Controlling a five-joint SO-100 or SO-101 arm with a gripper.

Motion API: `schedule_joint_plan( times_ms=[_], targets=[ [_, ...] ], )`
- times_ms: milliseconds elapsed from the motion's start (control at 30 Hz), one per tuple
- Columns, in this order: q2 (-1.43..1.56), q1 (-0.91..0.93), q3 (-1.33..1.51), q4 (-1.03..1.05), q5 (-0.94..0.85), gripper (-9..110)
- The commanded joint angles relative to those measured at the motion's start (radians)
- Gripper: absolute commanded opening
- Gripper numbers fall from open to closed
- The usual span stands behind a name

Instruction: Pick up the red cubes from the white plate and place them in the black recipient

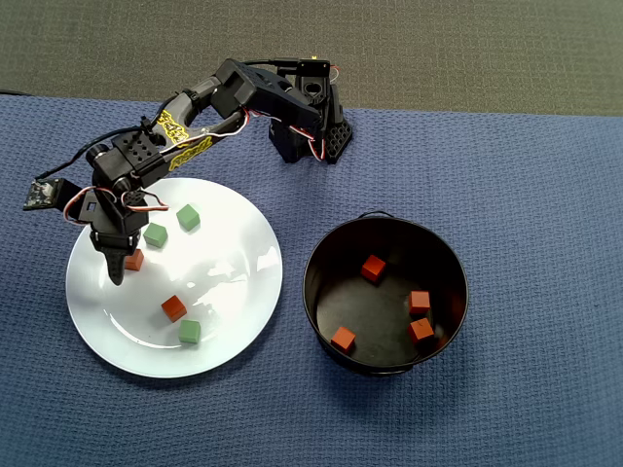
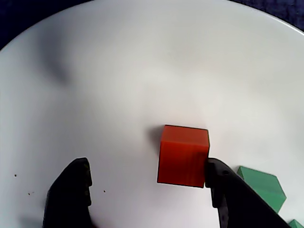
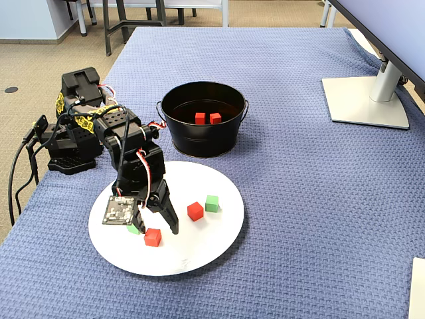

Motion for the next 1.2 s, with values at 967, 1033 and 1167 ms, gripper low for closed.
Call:
schedule_joint_plan(
  times_ms=[967, 1033, 1167],
  targets=[
    [-0.055, -0.002, -0.04, -0.054, -0.046, 13],
    [-0.052, -0.003, -0.037, -0.054, -0.048, 10],
    [-0.032, -0.003, -0.023, -0.06, -0.028, 0]
  ],
)
